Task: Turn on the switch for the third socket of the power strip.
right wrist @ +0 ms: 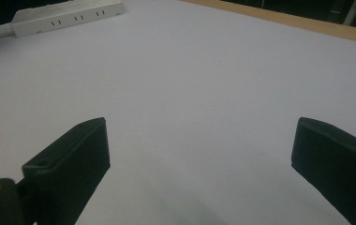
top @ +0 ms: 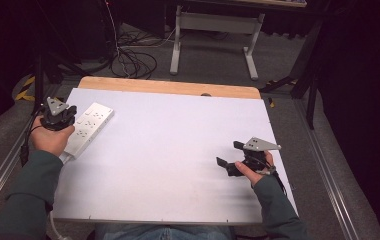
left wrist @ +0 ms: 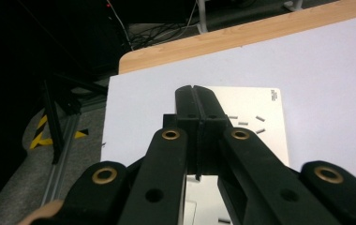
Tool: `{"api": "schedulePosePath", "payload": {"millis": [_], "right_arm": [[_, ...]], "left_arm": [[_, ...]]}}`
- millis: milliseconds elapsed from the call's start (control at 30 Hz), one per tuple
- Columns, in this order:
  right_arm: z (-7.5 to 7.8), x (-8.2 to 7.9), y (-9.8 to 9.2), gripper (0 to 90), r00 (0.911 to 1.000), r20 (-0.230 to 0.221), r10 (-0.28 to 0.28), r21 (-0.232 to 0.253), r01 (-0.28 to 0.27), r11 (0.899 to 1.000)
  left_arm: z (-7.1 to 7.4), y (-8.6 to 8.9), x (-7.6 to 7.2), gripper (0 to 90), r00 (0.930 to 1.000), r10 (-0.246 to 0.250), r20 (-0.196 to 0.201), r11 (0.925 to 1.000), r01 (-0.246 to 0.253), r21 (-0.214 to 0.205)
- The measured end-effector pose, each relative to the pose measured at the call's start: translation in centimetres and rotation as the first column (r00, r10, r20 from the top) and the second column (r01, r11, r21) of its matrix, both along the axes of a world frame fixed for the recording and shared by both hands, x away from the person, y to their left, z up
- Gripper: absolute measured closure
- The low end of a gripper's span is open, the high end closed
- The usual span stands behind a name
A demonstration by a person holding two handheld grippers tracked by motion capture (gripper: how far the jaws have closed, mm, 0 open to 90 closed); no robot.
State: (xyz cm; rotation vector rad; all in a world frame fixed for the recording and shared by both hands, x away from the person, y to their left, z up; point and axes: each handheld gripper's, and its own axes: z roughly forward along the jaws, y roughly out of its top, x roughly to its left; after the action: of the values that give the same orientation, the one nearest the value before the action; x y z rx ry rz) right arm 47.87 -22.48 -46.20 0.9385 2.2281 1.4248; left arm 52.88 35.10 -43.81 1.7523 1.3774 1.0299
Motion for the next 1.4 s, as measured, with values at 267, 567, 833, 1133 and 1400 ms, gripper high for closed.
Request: {"api": "schedulePosePath", "payload": {"millis": [267,567,833,1133,1400], "right_arm": [[0.0,0.1,0.1,4.9,1.0,0.003,0.006,0.003,-0.006,1.0],[0.2,-0.1,-0.2,4.9,1.0,0.007,-0.005,0.011,0.005,1.0],[0.2,-0.1,0.0,4.9,1.0,0.008,0.004,0.015,-0.004,1.0],[0.0,0.2,0.1,4.9,0.9999,0.006,0.01,0.012,-0.01,1.0],[0.2,0.2,0.1,4.9,0.9999,0.013,0.002,0.024,-0.003,1.0]], "left_arm": [[0.2,0.4,1.8,90.0,0.9996,0.008,-0.029,0.9999,-0.008,0.013],[0.4,0.8,2.4,90.0,0.999,0.014,-0.042,0.9999,-0.014,-0.004],[1.2,1.0,3.4,90.0,0.9986,0.01,-0.051,0.9995,-0.012,-0.029],[0.8,1.4,4.4,90.0,0.9921,0.003,-0.125,0.9985,-0.01,-0.054],[0.0,0.5,5.0,90.0,0.9847,-0.022,-0.173,0.9992,0.016,-0.036]]}}
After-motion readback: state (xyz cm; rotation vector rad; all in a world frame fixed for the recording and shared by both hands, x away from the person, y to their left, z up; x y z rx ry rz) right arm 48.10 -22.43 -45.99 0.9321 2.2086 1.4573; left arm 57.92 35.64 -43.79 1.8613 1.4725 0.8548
